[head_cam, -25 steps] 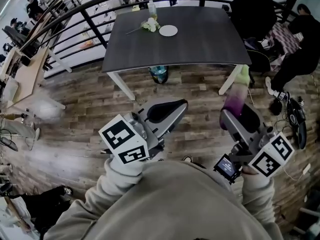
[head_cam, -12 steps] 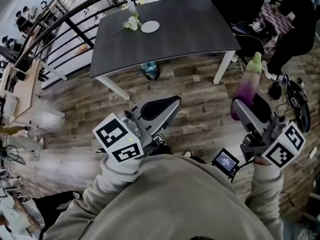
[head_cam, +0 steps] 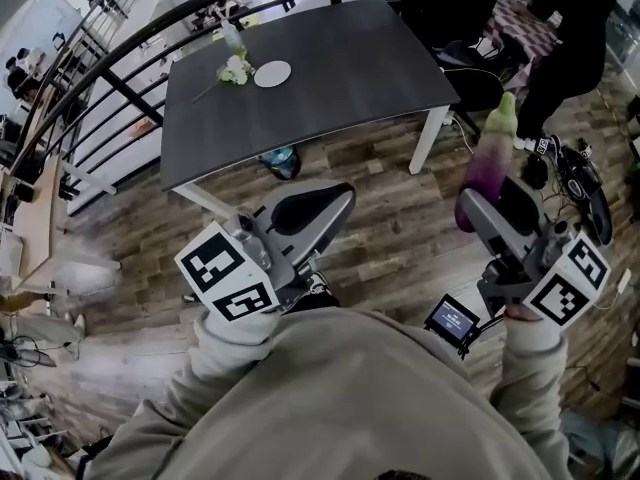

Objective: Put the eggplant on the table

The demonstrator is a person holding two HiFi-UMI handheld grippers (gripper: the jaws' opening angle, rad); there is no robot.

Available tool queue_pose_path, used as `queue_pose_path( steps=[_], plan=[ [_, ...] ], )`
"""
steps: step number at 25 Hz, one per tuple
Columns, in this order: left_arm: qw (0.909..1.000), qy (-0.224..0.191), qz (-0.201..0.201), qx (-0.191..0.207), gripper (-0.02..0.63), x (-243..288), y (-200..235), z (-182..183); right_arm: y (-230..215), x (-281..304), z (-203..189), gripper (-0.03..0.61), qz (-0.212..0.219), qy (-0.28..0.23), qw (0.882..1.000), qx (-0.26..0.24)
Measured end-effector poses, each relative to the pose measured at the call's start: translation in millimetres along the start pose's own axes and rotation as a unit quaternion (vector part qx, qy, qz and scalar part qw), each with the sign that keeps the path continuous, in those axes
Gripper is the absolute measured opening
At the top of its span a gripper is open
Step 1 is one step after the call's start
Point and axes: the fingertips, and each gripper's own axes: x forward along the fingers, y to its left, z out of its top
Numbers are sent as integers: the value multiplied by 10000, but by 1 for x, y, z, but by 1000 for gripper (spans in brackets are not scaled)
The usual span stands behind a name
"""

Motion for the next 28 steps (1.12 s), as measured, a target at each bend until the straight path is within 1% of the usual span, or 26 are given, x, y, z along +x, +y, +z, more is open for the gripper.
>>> queue_pose_path(
  steps=[5, 10, 14, 17, 25, 28],
  plan=[
    [9998, 15, -192, -99, 6, 6, 31, -3, -11, 25, -3, 232, -153, 7, 9999, -4],
    [9995, 6, -305, -75, 6, 4, 63, -1, -15, 58, -6, 232, -193, 52, 9998, -39],
    [9995, 40, -277, -167, 6, -10, 101, 7, -9, 101, 0, 232, -146, 128, 9998, -88],
    [9992, 158, -264, -273, 6, -24, 129, 3, 1, 133, 1, 232, -112, 178, 9997, -129],
    [9991, 79, -220, -355, 6, -67, 190, 7, 17, 218, -3, 232, 47, 328, 9993, -161],
    [9993, 85, -42, -371, 6, -83, 215, 10, 25, 257, 1, 232, 220, 409, 9988, -180]
  ],
)
